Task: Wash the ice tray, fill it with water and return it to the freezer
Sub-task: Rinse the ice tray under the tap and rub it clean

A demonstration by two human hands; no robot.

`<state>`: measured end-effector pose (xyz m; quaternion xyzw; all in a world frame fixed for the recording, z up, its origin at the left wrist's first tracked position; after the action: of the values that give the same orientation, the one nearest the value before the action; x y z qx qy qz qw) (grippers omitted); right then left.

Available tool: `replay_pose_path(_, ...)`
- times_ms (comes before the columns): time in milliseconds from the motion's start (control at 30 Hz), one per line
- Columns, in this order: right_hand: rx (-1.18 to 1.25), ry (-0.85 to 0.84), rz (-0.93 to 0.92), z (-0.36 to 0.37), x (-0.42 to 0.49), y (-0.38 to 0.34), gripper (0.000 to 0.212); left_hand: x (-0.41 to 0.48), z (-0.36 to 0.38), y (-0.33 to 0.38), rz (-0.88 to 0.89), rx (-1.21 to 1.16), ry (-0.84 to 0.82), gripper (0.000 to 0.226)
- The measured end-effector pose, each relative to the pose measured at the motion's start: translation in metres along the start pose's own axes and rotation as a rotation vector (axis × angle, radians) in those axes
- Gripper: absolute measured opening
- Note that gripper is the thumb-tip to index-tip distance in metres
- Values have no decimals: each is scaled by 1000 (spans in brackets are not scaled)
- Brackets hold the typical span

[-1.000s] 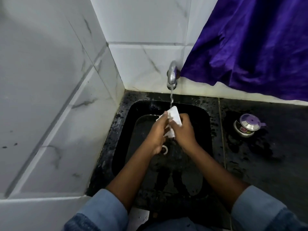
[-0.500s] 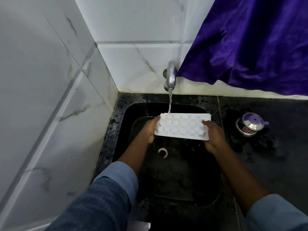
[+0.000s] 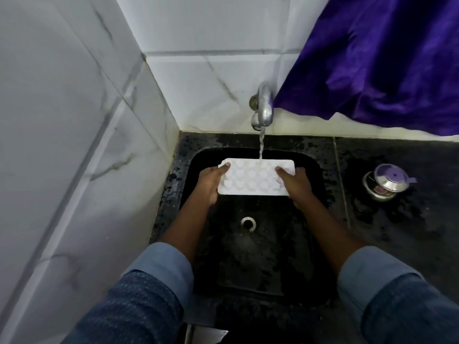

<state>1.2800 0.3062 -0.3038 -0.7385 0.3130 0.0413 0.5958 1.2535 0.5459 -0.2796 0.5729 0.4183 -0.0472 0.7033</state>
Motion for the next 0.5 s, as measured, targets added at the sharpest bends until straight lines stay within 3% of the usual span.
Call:
replay_pose_path(100, -160, -12, -98, 29, -9, -10, 62, 2, -30, 7, 15, 11, 20, 48)
replay_pose_path(300, -305, 6, -306, 58, -14, -21, 41, 17, -61, 7, 7, -14, 165, 55)
replay_pose_path(500, -169, 71, -219, 43, -4, -15, 33, 27, -45, -4, 10, 111, 284, 44)
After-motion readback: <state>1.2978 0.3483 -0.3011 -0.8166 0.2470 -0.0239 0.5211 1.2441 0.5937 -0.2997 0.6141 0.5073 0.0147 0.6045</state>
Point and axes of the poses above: each hand's wrist, its own x-axis towards the middle knuckle, its own z-axis out of the palm, y = z × x, the point moved 1 cm from there along x, towards the middle knuckle, and after that the axes turned 13 degrees about y, right-handed, at the moved point
